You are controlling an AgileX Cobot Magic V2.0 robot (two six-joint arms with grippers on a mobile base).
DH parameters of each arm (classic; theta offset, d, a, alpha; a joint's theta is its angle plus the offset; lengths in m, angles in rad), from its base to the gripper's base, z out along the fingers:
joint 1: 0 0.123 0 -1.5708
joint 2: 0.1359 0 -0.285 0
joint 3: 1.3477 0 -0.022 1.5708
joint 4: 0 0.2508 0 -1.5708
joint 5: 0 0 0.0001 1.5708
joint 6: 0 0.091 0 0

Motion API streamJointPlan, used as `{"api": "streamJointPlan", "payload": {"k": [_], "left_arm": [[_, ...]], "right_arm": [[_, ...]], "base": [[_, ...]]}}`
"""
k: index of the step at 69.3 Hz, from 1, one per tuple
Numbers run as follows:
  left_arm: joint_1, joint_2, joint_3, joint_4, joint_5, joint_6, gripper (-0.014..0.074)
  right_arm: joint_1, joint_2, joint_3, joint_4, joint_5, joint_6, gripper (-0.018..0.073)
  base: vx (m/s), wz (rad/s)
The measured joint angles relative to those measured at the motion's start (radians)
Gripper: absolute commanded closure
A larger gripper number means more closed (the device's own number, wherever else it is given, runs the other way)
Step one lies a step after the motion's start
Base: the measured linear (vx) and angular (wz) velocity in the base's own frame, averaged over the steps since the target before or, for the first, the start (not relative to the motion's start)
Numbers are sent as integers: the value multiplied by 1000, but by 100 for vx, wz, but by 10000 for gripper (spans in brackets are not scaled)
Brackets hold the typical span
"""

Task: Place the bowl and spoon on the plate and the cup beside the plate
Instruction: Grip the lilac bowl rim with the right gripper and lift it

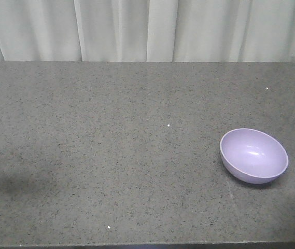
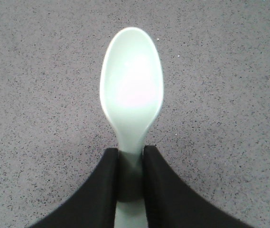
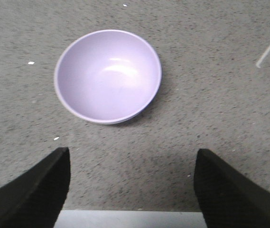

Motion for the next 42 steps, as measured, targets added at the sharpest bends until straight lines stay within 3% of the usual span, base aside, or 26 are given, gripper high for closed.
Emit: {"api": "streamJointPlan", "payload": {"k": [42], "left_arm": [[0,0,0,0,0,0,604]], "right_arm": [[0,554,-250,-130,-12,-6,25]], "base": [[0,0]]}}
